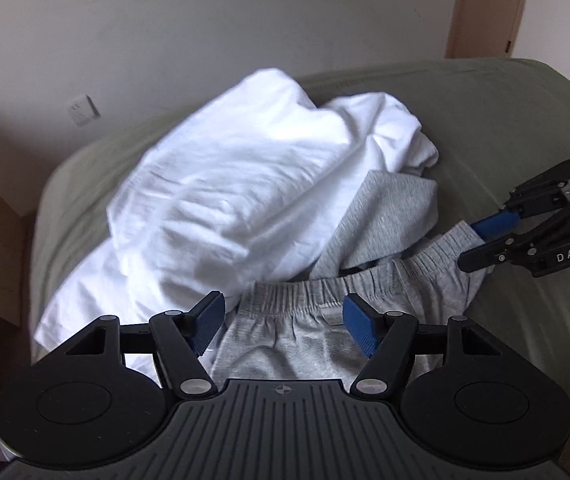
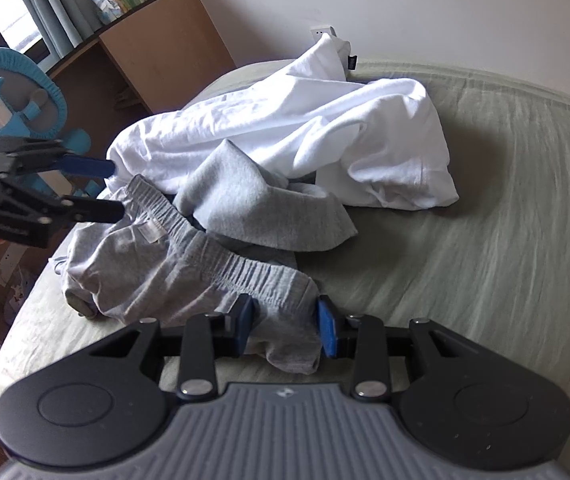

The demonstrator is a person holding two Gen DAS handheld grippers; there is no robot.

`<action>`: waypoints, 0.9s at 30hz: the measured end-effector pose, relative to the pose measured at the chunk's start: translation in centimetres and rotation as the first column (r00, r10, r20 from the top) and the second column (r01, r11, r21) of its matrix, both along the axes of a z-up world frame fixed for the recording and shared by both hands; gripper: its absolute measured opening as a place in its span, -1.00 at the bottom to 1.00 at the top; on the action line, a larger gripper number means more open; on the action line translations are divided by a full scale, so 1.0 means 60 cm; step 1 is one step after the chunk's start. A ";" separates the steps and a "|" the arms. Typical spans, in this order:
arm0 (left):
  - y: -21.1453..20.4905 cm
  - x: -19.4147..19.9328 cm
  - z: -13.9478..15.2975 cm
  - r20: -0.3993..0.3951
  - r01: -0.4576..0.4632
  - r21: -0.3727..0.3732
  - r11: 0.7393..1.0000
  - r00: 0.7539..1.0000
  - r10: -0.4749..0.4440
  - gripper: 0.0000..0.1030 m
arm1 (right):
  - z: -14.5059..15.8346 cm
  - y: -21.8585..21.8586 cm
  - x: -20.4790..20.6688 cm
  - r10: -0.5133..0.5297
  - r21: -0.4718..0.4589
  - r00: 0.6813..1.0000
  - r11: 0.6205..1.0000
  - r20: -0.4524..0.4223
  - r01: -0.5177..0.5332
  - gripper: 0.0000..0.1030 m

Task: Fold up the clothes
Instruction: 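Close the left gripper on the sweatpants waistband while the right gripper grasps another waistband point, then lift the sweatpants by the waistband with both grippers, pulling them off the pile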

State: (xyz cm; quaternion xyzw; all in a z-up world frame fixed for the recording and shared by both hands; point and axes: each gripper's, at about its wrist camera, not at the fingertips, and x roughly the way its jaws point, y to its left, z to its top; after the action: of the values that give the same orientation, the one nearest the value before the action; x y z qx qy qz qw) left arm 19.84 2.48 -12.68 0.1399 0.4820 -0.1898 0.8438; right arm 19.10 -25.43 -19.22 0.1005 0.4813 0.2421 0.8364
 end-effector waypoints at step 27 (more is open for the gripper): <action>-0.001 -0.032 0.007 0.004 -0.005 -0.001 1.000 1.000 0.005 -0.82 | 0.011 -0.015 0.006 0.000 0.035 0.999 0.999 0.041 -0.002 0.06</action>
State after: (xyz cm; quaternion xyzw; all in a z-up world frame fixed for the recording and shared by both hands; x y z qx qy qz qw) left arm 17.94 2.41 -12.26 0.1388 0.4804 -0.1879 0.8454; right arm 19.48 -26.35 -18.59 0.1098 0.4600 0.2528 0.8440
